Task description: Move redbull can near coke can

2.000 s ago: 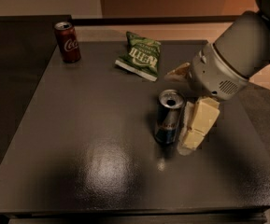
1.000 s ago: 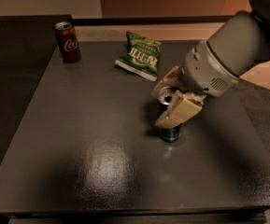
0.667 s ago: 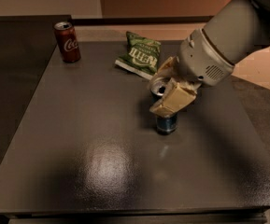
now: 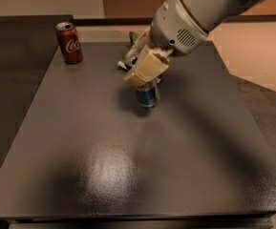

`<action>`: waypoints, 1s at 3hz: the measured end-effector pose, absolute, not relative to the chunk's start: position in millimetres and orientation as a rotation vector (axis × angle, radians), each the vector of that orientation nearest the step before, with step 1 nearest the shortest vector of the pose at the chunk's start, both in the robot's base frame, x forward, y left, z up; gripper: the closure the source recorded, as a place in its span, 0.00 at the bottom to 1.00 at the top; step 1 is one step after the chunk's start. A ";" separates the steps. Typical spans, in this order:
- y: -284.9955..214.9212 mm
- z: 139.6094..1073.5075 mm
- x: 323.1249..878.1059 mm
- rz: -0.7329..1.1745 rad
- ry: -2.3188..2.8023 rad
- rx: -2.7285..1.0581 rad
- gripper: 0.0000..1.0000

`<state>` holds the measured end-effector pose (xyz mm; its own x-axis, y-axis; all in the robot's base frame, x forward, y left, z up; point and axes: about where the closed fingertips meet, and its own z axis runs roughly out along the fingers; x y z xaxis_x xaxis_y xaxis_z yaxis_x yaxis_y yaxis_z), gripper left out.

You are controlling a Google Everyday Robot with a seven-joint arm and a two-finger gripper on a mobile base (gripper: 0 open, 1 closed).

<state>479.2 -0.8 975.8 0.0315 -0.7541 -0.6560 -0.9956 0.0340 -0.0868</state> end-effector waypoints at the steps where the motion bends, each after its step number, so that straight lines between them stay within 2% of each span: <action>1: 33.9 984.8 495.9 0.638 1.752 -1.722 1.00; 3: 105.5 978.2 527.2 0.755 1.744 -1.598 1.00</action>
Offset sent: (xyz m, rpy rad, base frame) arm 0.0551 0.1164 0.0050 0.2034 0.0817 -0.0663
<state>527.2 105.5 978.2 -0.0494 -0.6236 -0.7802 -0.9956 0.0927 -0.0110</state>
